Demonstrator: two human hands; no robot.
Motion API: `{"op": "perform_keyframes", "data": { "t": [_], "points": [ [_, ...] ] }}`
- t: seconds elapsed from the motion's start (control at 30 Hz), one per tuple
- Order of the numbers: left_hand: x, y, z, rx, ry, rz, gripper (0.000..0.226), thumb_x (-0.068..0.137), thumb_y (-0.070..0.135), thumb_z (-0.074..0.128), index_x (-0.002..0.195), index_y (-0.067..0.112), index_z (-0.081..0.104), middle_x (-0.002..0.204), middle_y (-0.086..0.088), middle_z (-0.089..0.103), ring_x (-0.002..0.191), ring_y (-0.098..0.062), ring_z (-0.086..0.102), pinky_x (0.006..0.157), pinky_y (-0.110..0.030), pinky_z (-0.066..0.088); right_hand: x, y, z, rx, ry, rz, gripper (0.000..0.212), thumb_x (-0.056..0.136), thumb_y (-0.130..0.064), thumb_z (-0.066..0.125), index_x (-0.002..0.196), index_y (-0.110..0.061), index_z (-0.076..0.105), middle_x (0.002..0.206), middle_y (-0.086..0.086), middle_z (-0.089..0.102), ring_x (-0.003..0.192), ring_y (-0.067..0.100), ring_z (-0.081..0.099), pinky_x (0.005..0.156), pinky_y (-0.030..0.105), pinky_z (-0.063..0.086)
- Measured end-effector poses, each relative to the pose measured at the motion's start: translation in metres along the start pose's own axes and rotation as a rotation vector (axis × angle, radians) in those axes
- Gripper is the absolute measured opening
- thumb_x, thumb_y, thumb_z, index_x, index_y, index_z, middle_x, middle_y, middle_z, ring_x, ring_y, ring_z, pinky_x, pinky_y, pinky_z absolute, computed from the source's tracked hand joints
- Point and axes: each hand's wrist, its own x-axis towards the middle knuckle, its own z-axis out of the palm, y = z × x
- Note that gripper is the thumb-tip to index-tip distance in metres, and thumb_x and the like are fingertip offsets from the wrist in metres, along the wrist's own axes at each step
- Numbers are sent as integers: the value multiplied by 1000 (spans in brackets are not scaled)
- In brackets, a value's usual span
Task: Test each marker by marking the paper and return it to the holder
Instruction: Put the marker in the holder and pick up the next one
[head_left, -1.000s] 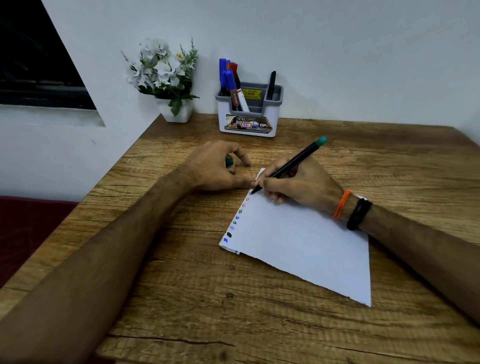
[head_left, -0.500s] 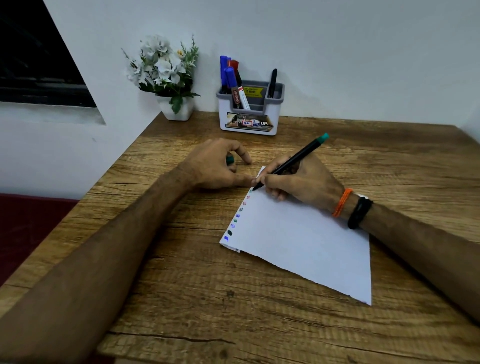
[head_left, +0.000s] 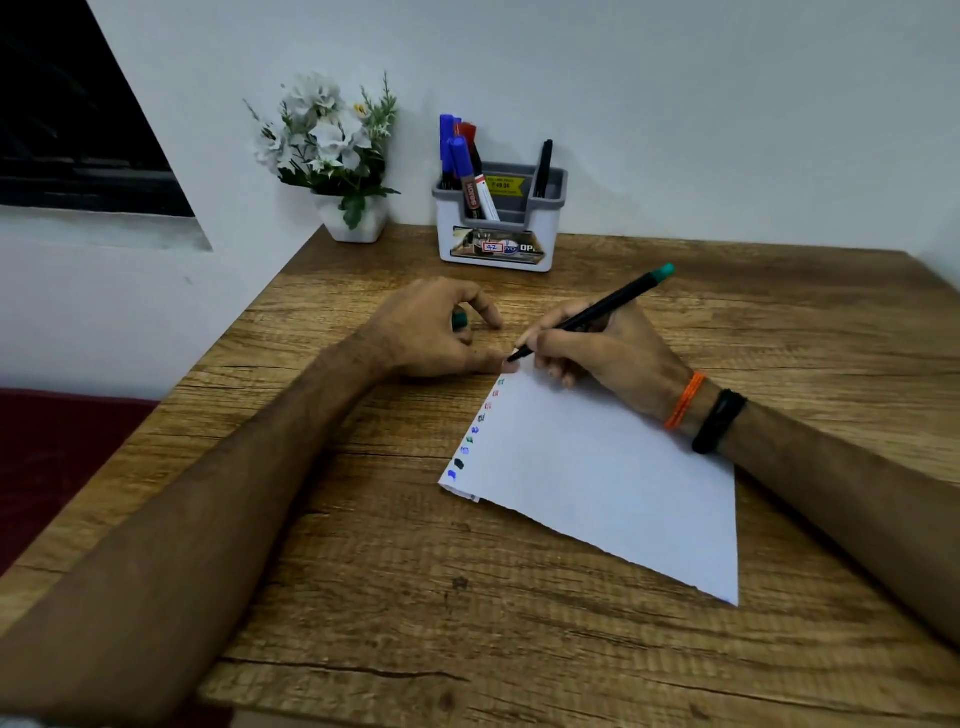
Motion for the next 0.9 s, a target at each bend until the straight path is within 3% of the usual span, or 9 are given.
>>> {"op": "perform_keyframes", "data": {
  "t": [0.1, 0.2, 0.33, 0.43, 0.53, 0.63, 0.8, 0.9],
  "points": [
    [-1, 1, 0, -21, 3, -8, 48, 63, 58, 79, 101, 33, 65, 78, 11, 59, 71, 0, 50, 64, -24, 39, 1, -1, -1, 70, 16, 3, 10, 88, 4, 62, 85, 3, 72, 62, 6, 65, 48, 9, 56, 45, 18, 46],
    [-2, 0, -2, -122, 19, -4, 38, 71, 47, 78, 101, 27, 65, 77, 9, 60, 71, -2, 54, 64, -23, 39, 2, -4, -3, 159, 37, 22, 7, 87, 2, 65, 86, -4, 67, 64, 7, 66, 48, 11, 58, 46, 19, 46],
    [1, -4, -6, -229, 78, -2, 16, 87, 30, 68, 101, 27, 64, 103, 5, 61, 97, -10, 56, 77, -27, 45, 3, -9, -6, 205, 72, 3, 6, 87, -6, 70, 83, -10, 66, 72, 8, 70, 54, 12, 59, 48, 21, 47],
    [2, -5, -7, -291, 94, 29, 16, 92, 17, 61, 105, 25, 65, 111, 2, 62, 104, -12, 56, 90, -33, 47, 4, -14, -9, 213, 91, 11, 5, 88, -13, 69, 84, -13, 67, 76, 6, 72, 54, 11, 60, 49, 20, 46],
    [-1, -2, -10, -373, 101, 95, 24, 94, 9, 56, 112, 20, 68, 107, 2, 64, 90, -7, 59, 81, -28, 50, 5, -17, -14, 287, 83, 59, 11, 94, -18, 60, 92, -13, 70, 83, 7, 75, 54, 11, 60, 50, 20, 45],
    [-3, 0, -10, -465, 125, 162, 26, 93, 4, 57, 117, 11, 66, 92, -4, 67, 74, -9, 61, 71, -26, 55, 6, -16, -18, 350, 46, 87, 26, 85, -26, 53, 97, -15, 73, 92, 9, 76, 56, 12, 61, 54, 21, 44],
    [0, 1, -8, -557, 169, 151, 17, 87, 1, 64, 102, 10, 62, 98, -4, 65, 81, -10, 64, 63, -19, 53, 9, -13, -24, 399, 14, 66, 35, 86, -20, 43, 103, -10, 72, 95, 11, 76, 56, 13, 61, 52, 23, 43],
    [0, 0, -6, -580, 146, 148, 16, 87, 2, 65, 98, 12, 63, 94, -8, 67, 83, -14, 66, 67, -23, 54, 8, -13, -23, 381, 13, 75, 34, 94, -13, 39, 105, -10, 71, 97, 12, 76, 55, 13, 60, 53, 23, 42]
  ]
}}
